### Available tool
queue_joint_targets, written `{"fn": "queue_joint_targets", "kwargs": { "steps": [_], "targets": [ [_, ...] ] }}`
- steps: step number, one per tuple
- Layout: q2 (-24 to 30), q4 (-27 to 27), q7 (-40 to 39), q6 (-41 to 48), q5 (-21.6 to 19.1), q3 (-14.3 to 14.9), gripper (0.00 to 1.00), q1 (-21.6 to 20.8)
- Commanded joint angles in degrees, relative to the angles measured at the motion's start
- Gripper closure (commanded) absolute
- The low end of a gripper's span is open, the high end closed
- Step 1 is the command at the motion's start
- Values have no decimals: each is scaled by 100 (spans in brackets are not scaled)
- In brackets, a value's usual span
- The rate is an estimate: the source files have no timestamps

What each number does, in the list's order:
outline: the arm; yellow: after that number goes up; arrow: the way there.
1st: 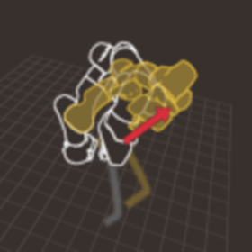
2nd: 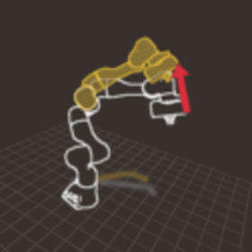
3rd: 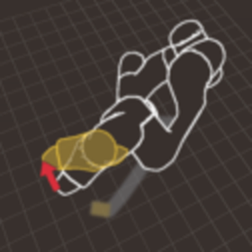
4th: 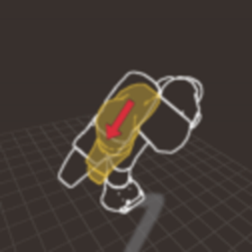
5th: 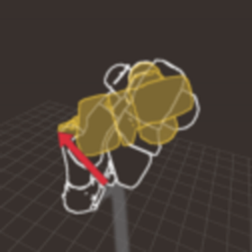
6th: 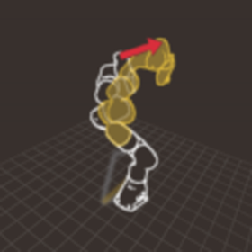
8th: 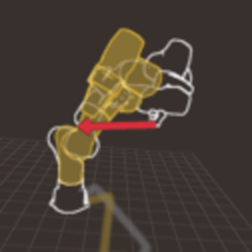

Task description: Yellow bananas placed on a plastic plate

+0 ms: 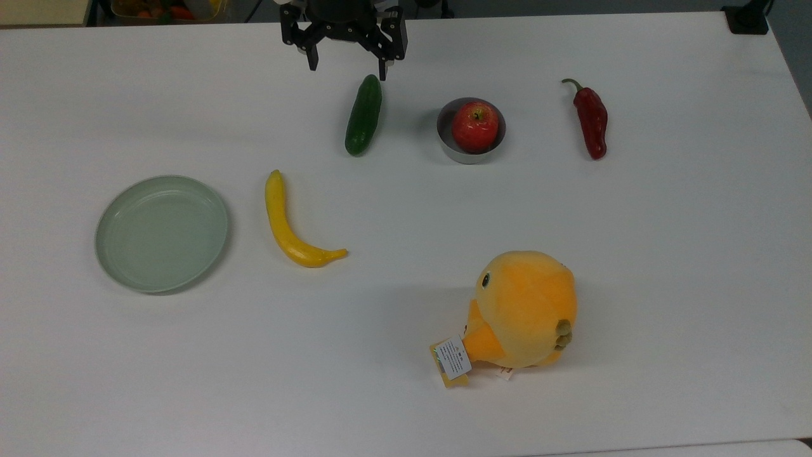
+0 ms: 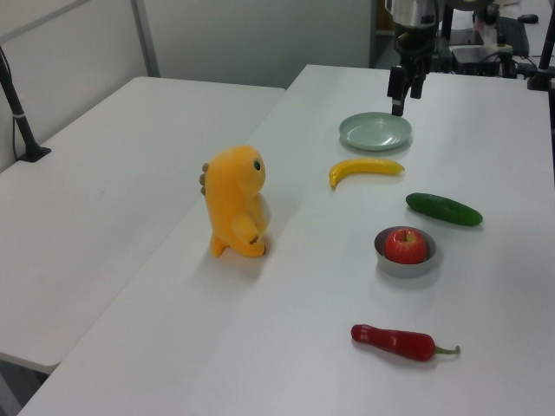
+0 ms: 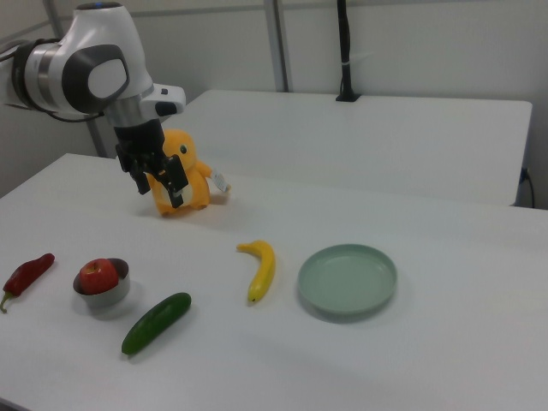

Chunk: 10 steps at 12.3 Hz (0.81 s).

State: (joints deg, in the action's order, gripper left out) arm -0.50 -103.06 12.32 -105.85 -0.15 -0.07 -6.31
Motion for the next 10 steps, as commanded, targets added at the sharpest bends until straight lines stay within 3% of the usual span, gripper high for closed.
{"fn": "queue_joint_targets", "kwargs": {
  "steps": [1, 3, 10],
  "targets": [
    [163, -361, -2169, 56, -29, 16, 0, -19],
    [164, -337, -2506, 267, -64, 16, 0, -2],
    [225, -355, -2243, 679, -46, 16, 0, 51]
  ]
}}
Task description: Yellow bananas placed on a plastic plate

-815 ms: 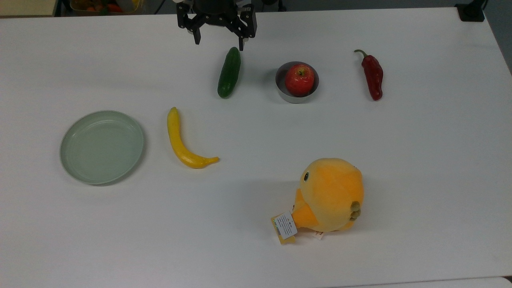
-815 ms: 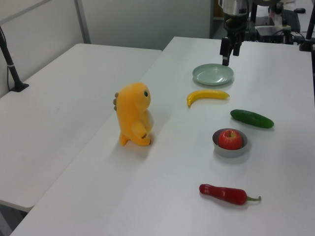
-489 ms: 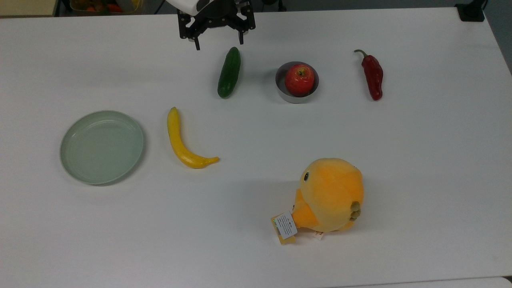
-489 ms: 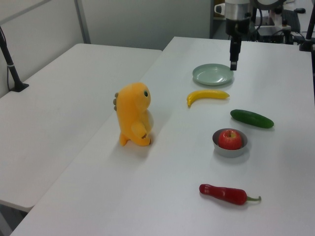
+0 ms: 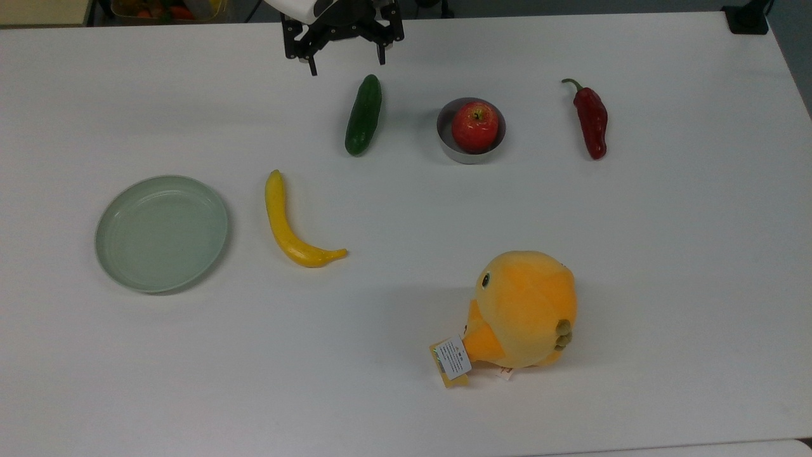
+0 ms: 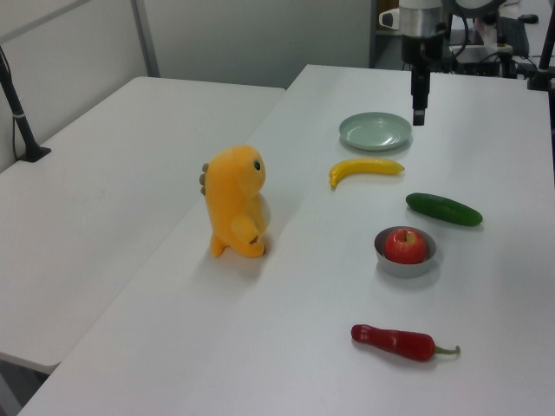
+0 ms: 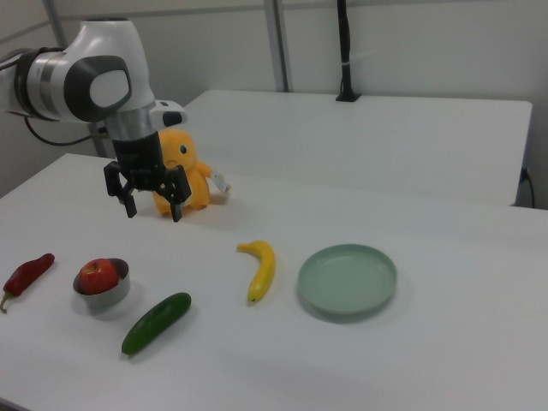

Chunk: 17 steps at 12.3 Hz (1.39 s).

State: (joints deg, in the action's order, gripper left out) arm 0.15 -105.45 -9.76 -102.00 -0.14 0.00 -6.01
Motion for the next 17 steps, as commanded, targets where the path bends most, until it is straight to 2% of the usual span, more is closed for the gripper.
{"fn": "queue_joint_targets", "kwargs": {
  "steps": [1, 3, 6, 13, 17],
  "targets": [
    [161, -125, -17, 260, -47, 9, 0, 12],
    [135, -151, 44, 129, -47, 9, 0, 29],
    [-172, -108, 18, -958, 66, 9, 0, 196],
    [-1270, 51, 18, -2094, 1006, 17, 0, 661],
    [-1929, 401, 44, -2254, 1262, 26, 0, 829]
  ]
}}
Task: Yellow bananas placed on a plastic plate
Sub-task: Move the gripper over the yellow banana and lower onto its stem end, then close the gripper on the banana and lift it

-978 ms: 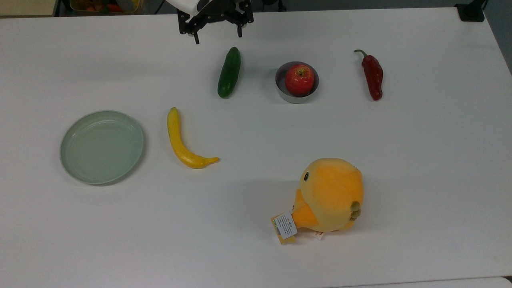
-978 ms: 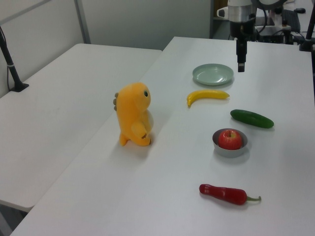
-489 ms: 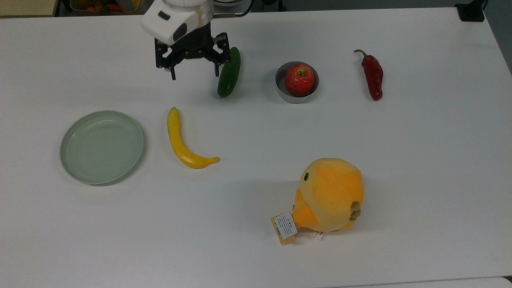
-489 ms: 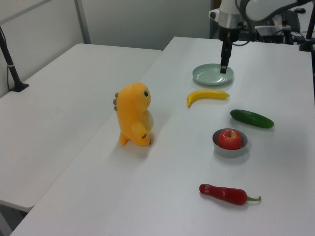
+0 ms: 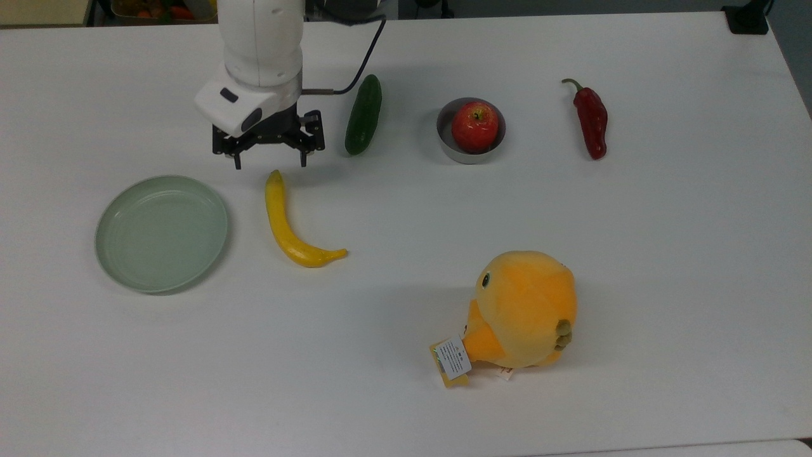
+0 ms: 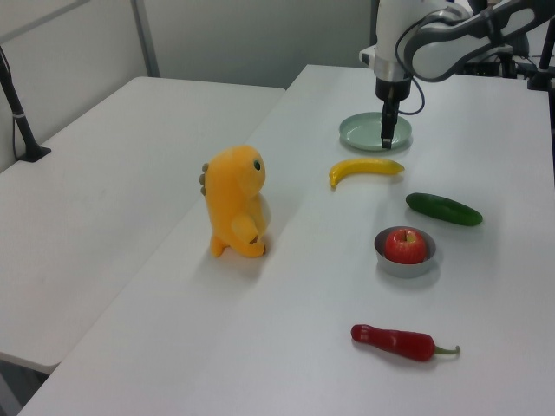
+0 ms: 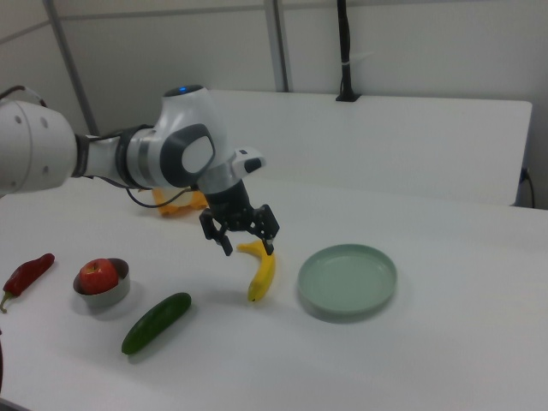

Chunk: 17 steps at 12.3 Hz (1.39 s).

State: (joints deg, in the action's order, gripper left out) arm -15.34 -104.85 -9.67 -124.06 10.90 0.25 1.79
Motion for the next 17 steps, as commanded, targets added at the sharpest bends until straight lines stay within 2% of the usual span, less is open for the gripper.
{"fn": "queue_joint_targets", "kwargs": {
  "steps": [1, 4, 5, 6, 7, 8, 9, 10, 16, 17],
  "targets": [
    [-521, 395, 35, -48, 167, -7, 0, 67],
    [-978, 404, 507, -819, 307, -7, 0, 59],
    [-1049, 404, 623, -847, 464, -7, 0, 50],
    [-1093, 404, 650, -847, 544, -7, 5, 59],
    [-1120, 404, 668, -847, 606, -7, 37, 33],
    [-1146, 404, 746, -847, 606, -16, 62, 24],
    [-1146, 404, 747, -856, 580, -16, 93, 41],
    [-1146, 404, 738, -856, 589, -16, 100, 32],
    [-1129, 508, 765, -883, 554, -16, 99, 41],
    [-1120, 605, 791, -883, 527, -103, 99, 58]
  ]
}}
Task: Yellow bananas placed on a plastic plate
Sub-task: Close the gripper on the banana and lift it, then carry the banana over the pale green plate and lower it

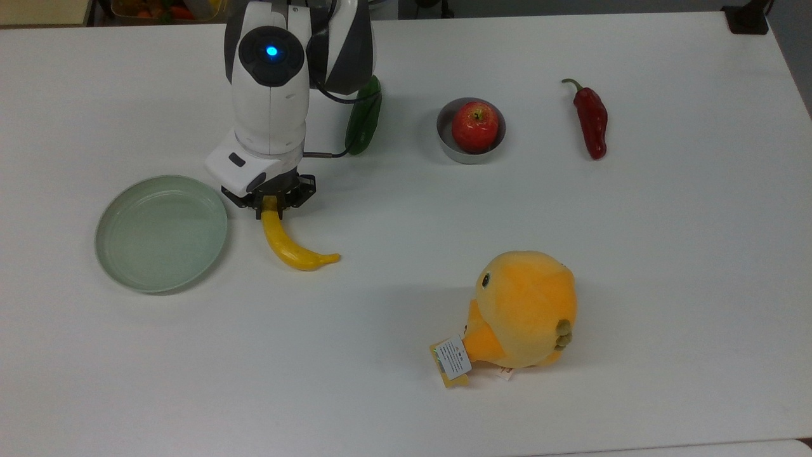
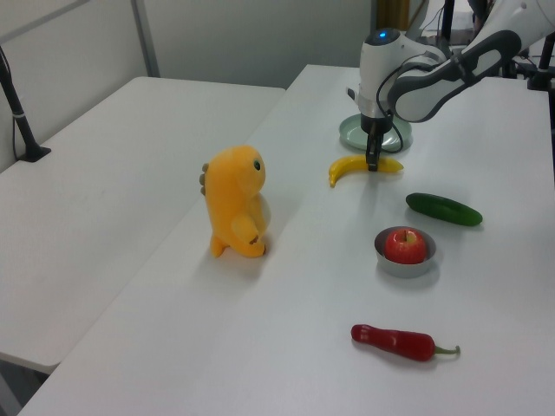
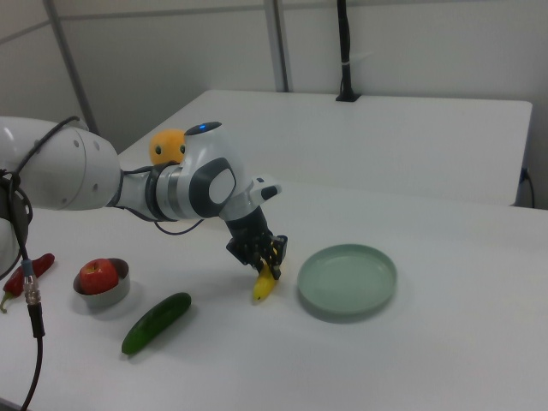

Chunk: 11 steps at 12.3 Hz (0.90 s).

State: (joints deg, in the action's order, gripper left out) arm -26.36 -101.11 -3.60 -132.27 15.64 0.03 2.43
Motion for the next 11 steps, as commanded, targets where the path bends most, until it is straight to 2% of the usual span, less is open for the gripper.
{"fn": "queue_joint_targets", "kwargs": {
  "steps": [1, 4, 11],
  "targets": [
    [-1, 467, 272, -53, 19, -99, 99, 20],
    [8, 504, 299, -62, 18, -91, 99, 82],
    [166, 689, 264, -62, -193, 15, 99, 776]
  ]
}}
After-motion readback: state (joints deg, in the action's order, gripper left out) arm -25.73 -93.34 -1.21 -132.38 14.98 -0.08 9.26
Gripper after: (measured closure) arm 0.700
